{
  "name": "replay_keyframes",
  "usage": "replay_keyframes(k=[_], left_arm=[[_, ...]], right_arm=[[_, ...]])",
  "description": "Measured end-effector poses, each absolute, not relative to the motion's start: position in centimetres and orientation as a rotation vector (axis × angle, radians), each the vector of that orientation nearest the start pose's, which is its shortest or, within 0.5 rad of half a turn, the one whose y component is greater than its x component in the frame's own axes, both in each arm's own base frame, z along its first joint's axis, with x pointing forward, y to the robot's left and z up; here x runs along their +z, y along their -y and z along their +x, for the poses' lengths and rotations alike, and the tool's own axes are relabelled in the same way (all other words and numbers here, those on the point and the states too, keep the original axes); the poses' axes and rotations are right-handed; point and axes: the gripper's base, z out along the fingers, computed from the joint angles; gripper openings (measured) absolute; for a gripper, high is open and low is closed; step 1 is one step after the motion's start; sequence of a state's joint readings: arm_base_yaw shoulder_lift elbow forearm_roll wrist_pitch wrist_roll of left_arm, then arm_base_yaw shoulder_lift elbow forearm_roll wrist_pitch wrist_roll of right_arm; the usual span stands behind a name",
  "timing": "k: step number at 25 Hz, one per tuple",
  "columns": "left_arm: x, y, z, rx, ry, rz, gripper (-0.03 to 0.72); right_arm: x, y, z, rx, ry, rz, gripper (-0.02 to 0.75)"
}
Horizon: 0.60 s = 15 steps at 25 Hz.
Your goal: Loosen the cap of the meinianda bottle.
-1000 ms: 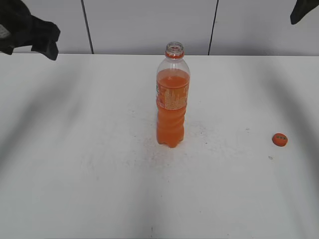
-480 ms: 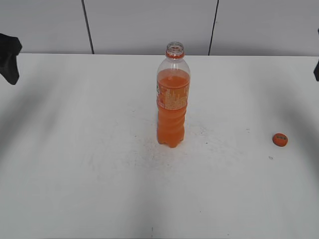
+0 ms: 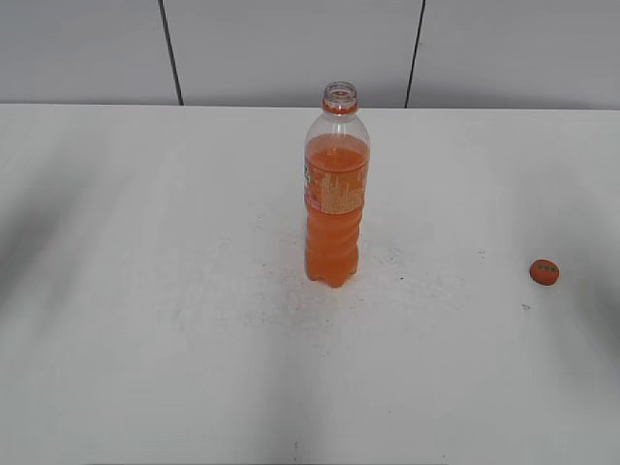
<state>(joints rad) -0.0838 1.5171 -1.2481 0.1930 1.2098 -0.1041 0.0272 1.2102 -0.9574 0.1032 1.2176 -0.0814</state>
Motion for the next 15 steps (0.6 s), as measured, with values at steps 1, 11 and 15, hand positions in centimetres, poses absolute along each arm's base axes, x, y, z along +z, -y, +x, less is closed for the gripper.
replay_keyframes(k=[1,11,15], left_arm=[[29.6,0.8,28.2,0.242,-2.925,0.045,0.557],[29.5,0.4,17.8,0.135,-2.787,0.016,0.551],[30.3,0.1,13.5,0.112,-2.664,0.003,0.551]], right_arm=[[28.9,-1.4,19.6,0.141,-2.952,-0.121,0.492],[28.3,-1.1,10.7,0.109,-2.712,-0.187,0.492],[27.4,-1.0,7.8,0.063,-2.633,-0.286,0.492]])
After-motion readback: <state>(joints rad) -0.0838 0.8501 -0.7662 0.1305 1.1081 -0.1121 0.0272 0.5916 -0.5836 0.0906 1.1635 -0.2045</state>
